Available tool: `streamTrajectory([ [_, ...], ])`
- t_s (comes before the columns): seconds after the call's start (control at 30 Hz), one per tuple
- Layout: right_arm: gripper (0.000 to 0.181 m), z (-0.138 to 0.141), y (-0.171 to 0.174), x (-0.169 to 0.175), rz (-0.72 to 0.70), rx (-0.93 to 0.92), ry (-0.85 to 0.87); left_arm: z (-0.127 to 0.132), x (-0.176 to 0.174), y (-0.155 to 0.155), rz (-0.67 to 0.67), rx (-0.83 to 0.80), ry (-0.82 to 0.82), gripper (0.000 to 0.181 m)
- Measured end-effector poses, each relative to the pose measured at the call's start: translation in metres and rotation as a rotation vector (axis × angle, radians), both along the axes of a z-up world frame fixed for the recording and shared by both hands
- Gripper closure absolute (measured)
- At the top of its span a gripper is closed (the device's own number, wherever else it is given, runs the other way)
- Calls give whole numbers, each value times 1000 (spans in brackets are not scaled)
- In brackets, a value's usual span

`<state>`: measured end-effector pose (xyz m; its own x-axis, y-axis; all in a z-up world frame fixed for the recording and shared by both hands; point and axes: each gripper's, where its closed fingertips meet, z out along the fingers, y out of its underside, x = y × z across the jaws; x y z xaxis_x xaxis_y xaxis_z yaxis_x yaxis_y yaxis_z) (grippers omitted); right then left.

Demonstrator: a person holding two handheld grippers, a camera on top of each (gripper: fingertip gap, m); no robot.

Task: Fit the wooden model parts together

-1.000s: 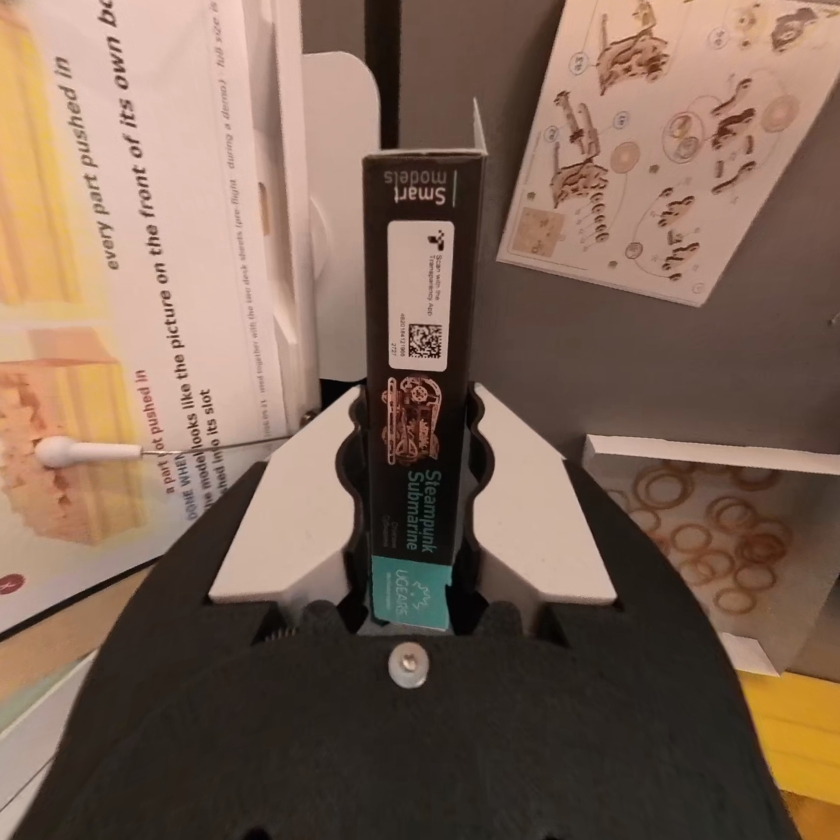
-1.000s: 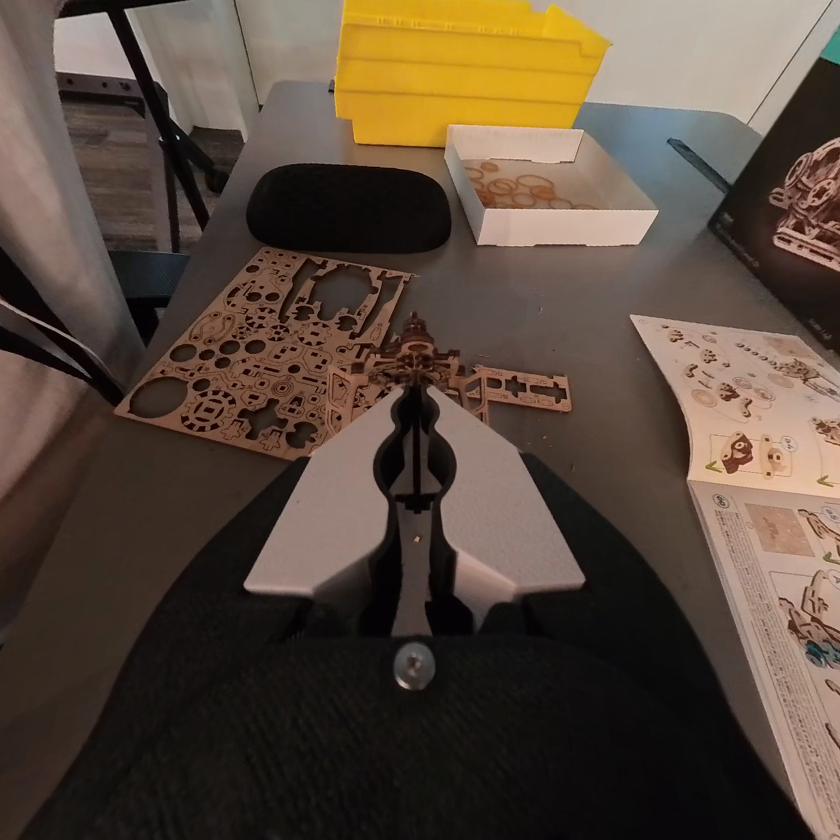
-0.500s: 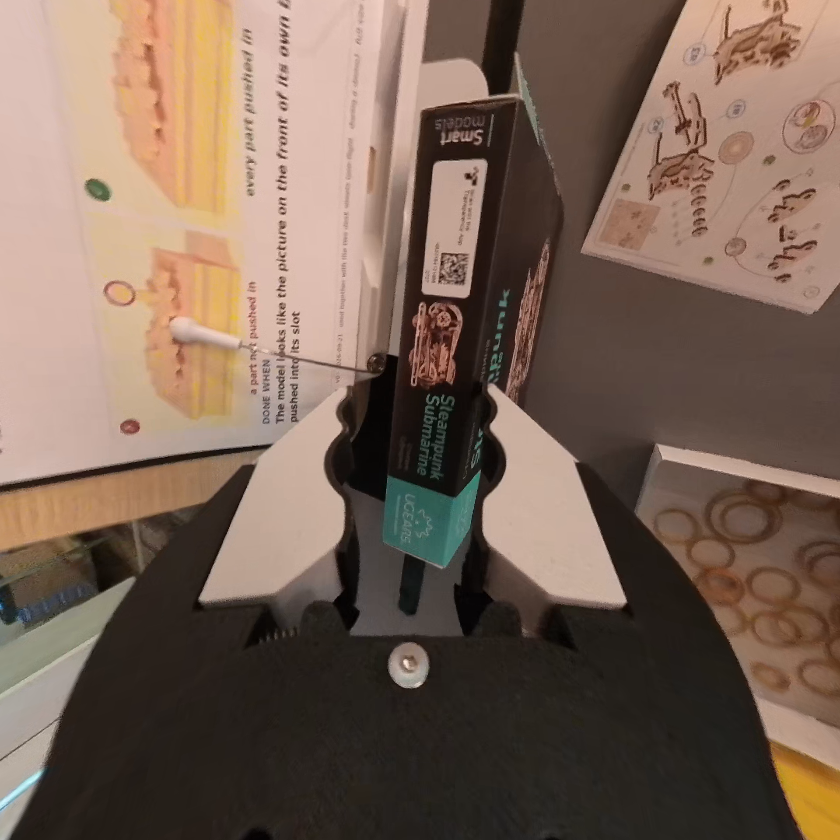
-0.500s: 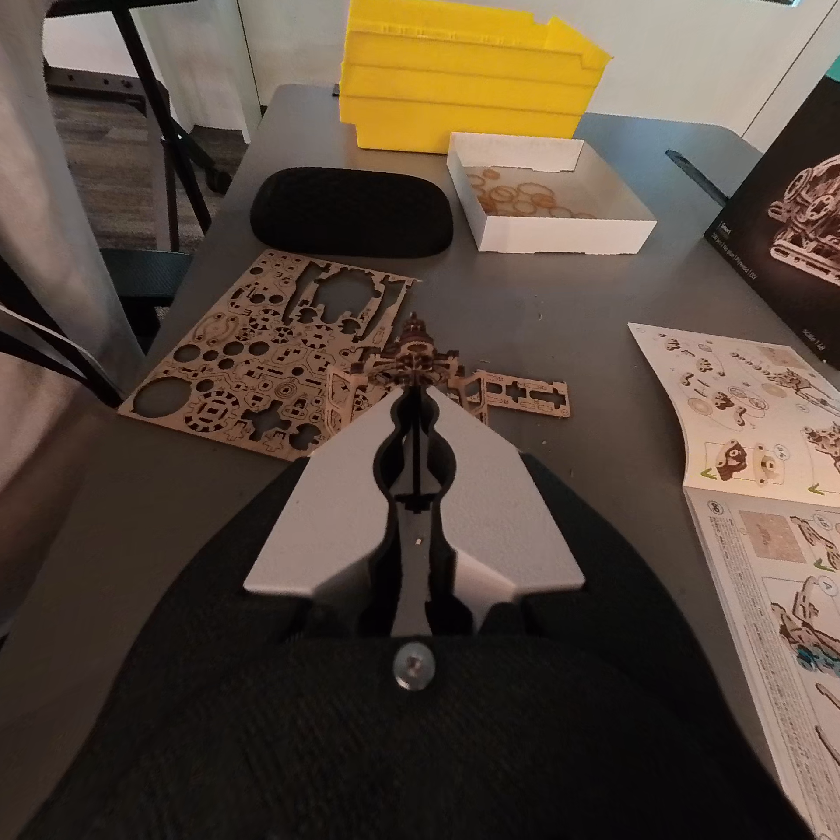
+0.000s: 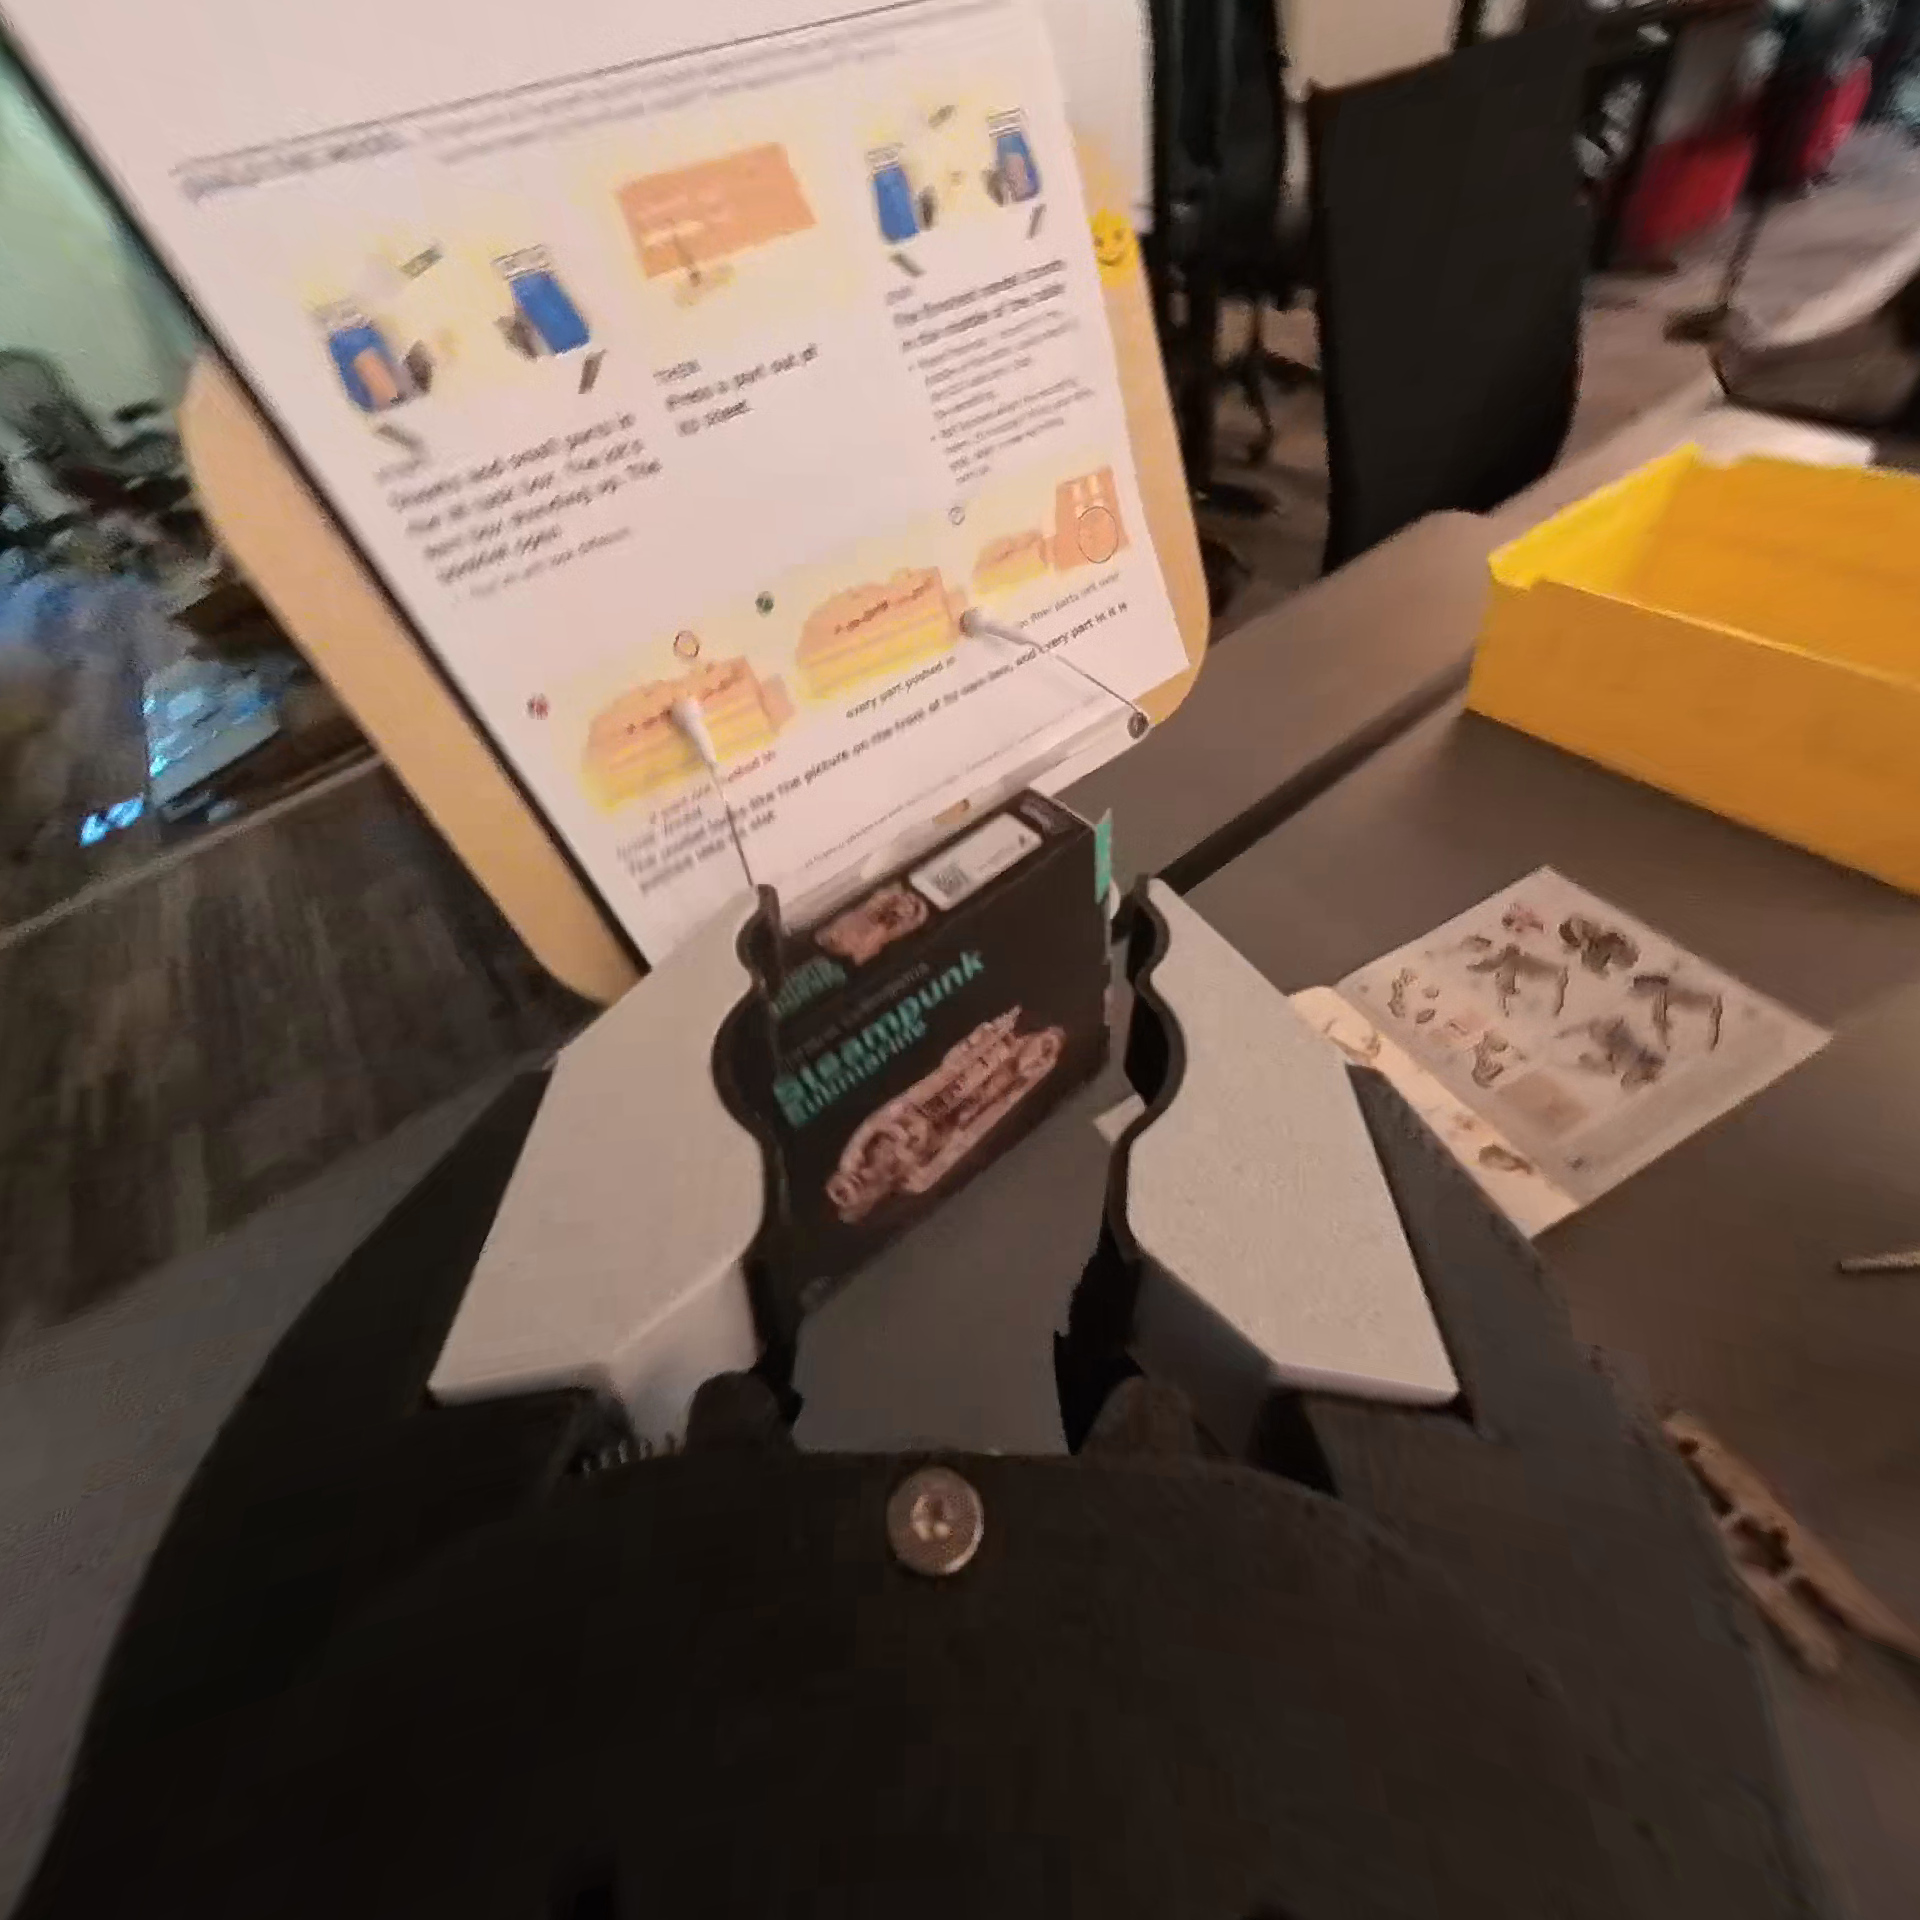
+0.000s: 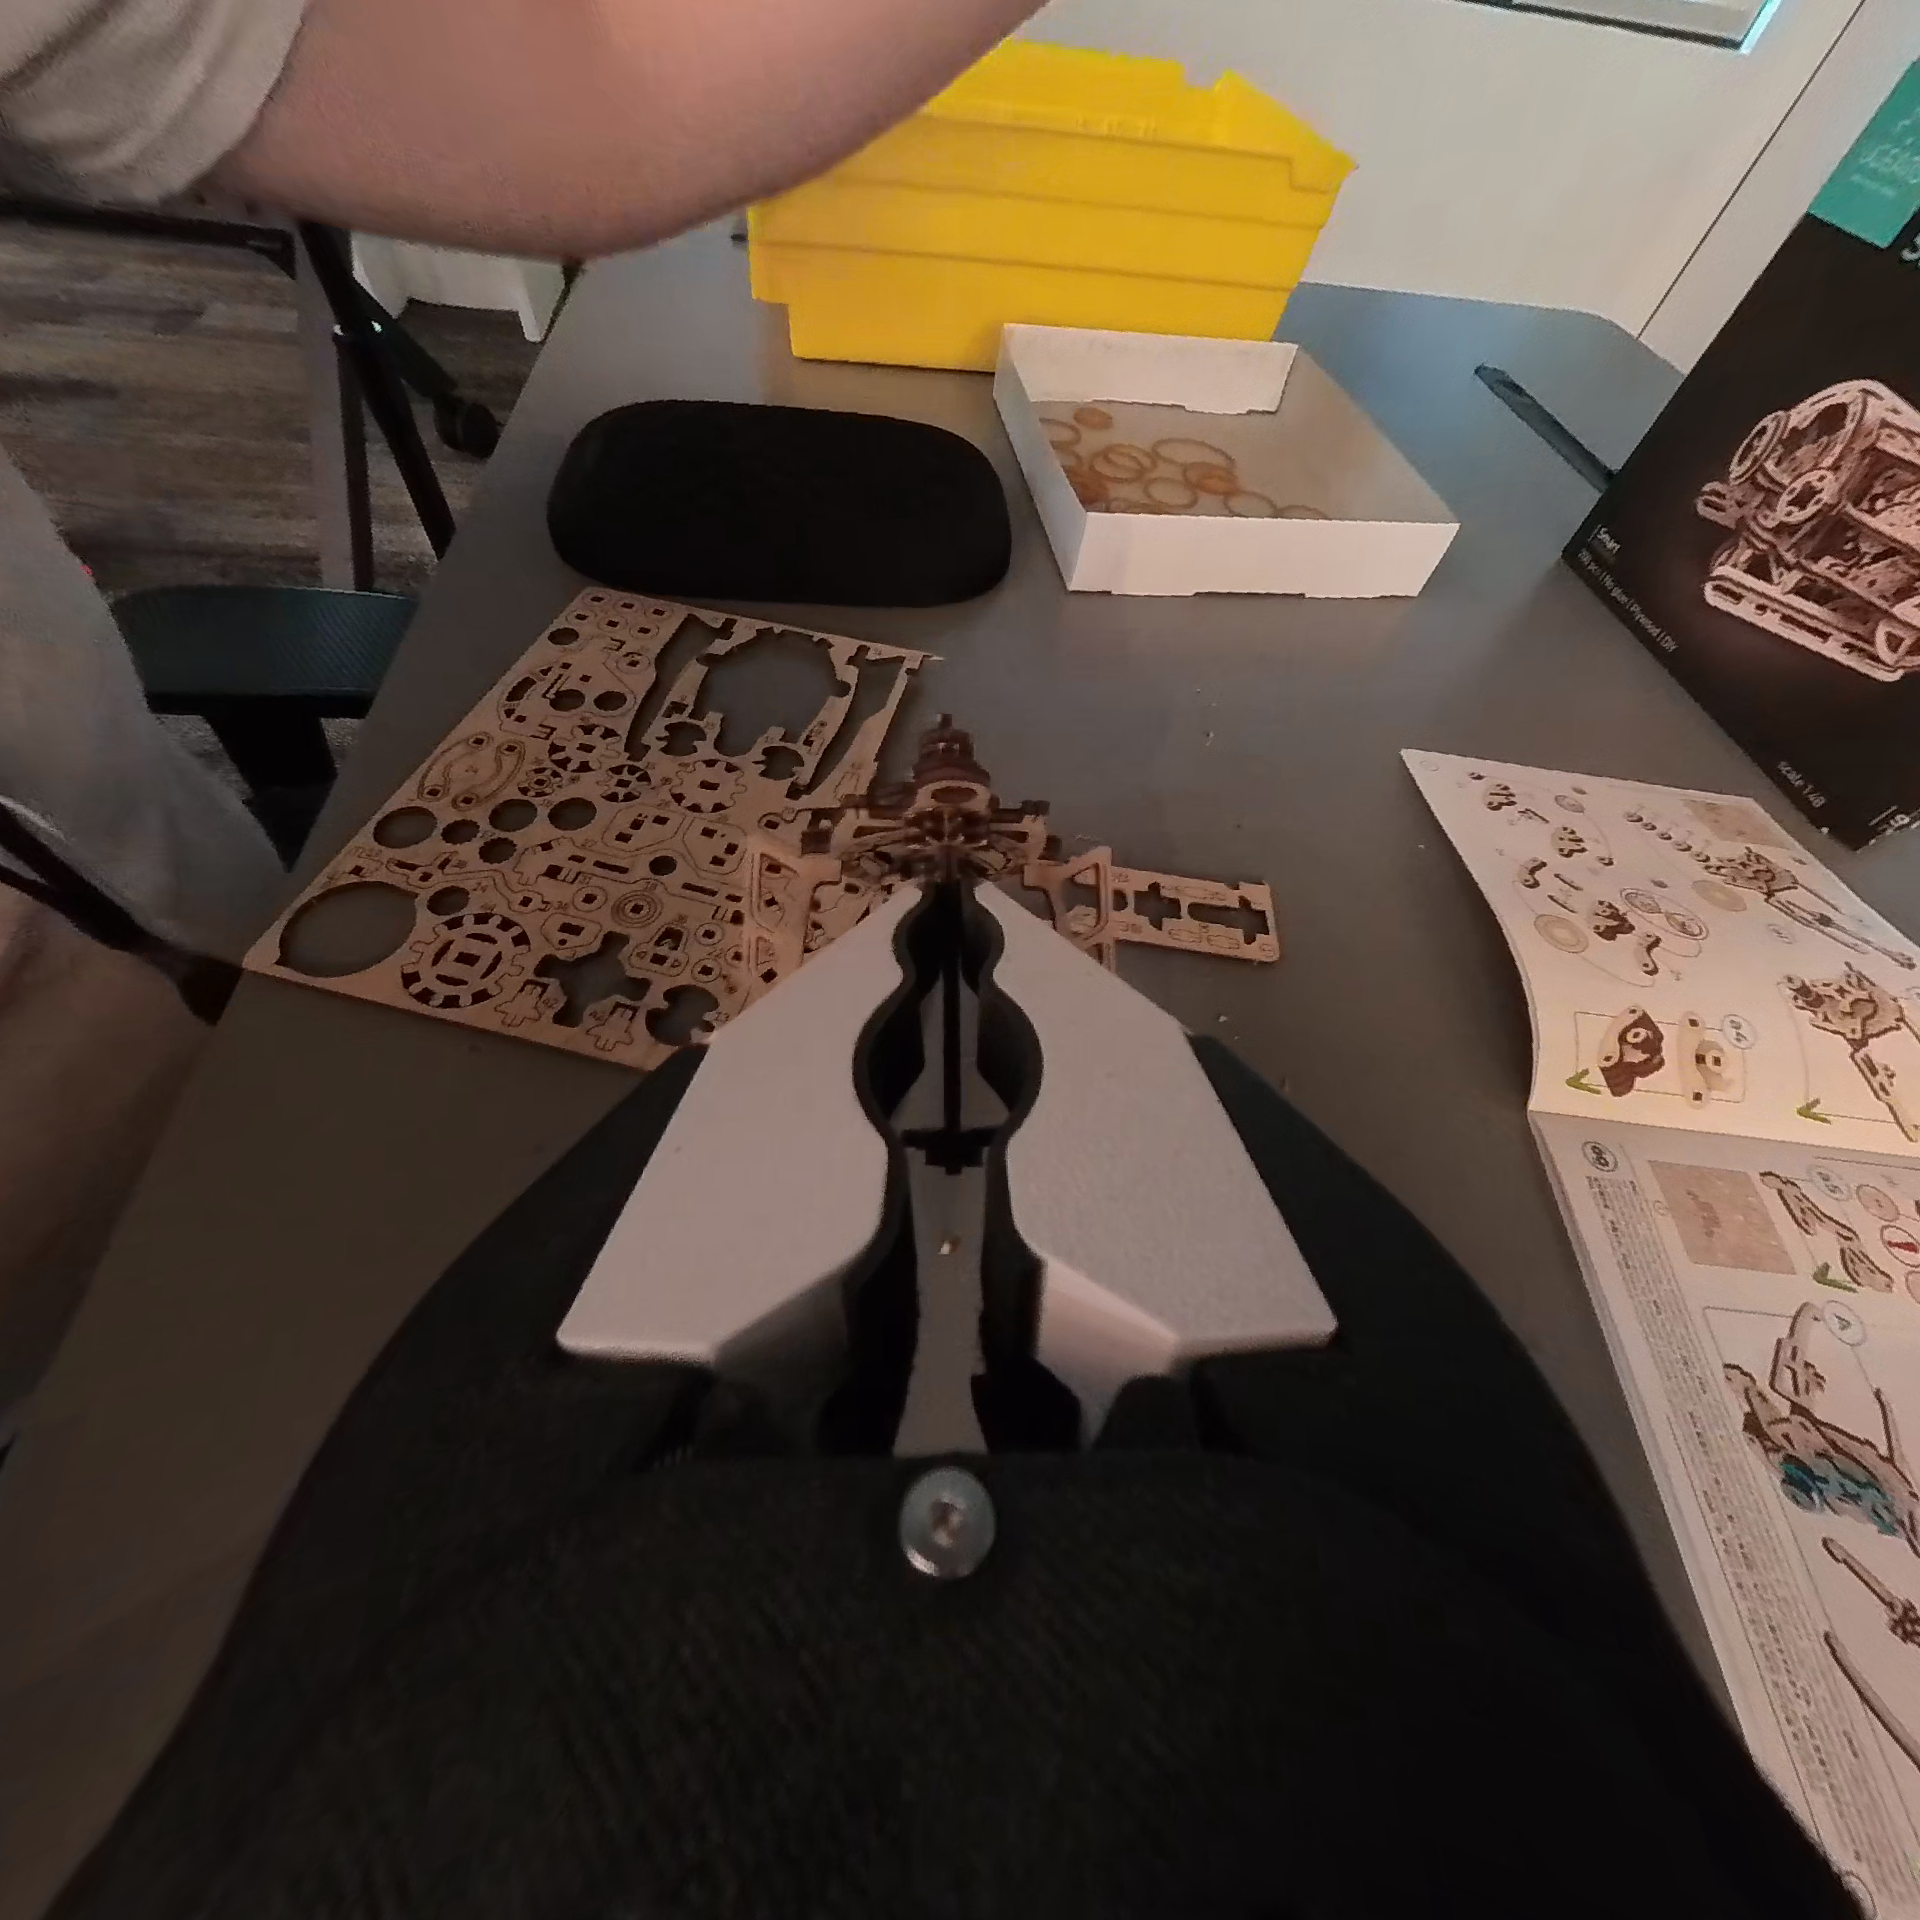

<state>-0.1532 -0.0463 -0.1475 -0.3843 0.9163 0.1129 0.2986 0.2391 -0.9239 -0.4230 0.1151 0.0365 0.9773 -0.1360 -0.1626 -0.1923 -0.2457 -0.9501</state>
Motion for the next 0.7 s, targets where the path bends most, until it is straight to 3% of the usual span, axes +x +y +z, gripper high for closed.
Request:
streamTrajectory([
  [0.1,181,3,1,-1,-13,7,16,-32,2,-28,184,27,-56,102],
  [0.2,180,5,2,-2,-26,10,26,-78,6,-50,328,23,9,95],
  [0.33,180,5,5,-3,-47,2,30,-118,13,-67,414,-25,67,90],
  [0.7,180,6,11,-3,-73,8,35,-129,17,-79,453,2,96,90],
])
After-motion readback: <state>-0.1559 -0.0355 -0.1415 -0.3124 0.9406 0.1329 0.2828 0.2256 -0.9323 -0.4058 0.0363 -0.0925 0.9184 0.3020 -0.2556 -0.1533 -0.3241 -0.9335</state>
